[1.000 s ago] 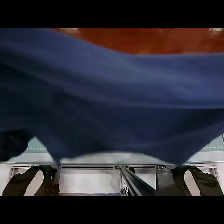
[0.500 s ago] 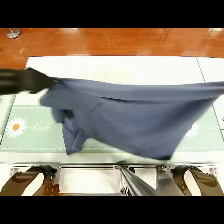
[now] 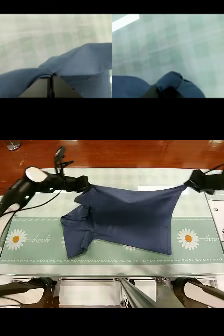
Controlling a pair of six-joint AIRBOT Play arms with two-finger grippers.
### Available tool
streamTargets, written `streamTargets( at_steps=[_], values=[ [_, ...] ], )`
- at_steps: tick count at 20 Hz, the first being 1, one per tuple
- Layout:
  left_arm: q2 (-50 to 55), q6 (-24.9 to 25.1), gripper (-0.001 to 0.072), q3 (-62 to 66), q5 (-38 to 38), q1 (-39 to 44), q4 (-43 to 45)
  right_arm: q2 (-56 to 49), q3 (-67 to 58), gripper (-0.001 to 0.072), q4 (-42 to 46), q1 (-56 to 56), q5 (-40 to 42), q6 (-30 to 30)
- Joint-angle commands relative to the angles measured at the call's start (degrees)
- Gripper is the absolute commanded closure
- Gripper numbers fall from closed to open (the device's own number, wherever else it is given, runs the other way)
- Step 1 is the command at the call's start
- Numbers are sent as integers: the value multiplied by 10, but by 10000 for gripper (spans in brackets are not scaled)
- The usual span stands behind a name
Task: Fold the shirts.
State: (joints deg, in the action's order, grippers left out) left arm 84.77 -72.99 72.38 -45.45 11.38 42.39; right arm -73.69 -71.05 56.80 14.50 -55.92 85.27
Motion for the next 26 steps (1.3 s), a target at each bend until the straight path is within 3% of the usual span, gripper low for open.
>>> streamTargets(
  at_steps=[1, 2, 3, 4, 5, 9, 13, 15, 17, 18, 21, 23, 26],
  values=[
    [93, 3, 691, 77, 28, 5, -51, -133, -49, 680, -133, 0, 47, -2],
    [104, 3, 687, 92, 27, 4, -66, -154, -54, 676, -159, 0, 44, -2],
    [111, 3, 583, 105, 10, 2, -69, -168, -56, 496, -185, 0, 39, -2],
    [112, 3, 216, 112, -7, -3, -68, -176, -56, 170, -200, -1, 25, -7],
    [111, 2, 2, 119, -34, -11, -65, -178, -56, 84, -202, -1, 3, -36],
    [107, -12, 3, 163, -234, -95, 2, -155, -56, 84, -160, 57, -129, -72],
    [80, -28, 4, 158, -383, -206, 67, -72, -20, 84, 13, 127, -196, -71],
    [57, -55, 5, 110, -377, -248, 120, -10, 73, 83, 37, 164, -173, -71],
    [34, -61, 5, 22, -345, -279, 134, 56, 200, 84, -9, 186, -145, -85],
    [26, -46, 5, -25, -331, -292, 133, 90, 263, 84, -42, 186, -140, -125],
    [11, -16, 5, -133, -264, -334, 84, 188, 422, 84, -135, 184, -92, -154],
    [11, 18, 5, -169, -250, -359, 41, 218, 474, 84, -151, 184, -98, -155],
    [12, 30, 5, -195, -232, -367, 38, 233, 497, 84, -152, 184, -117, -155]
  ],
)
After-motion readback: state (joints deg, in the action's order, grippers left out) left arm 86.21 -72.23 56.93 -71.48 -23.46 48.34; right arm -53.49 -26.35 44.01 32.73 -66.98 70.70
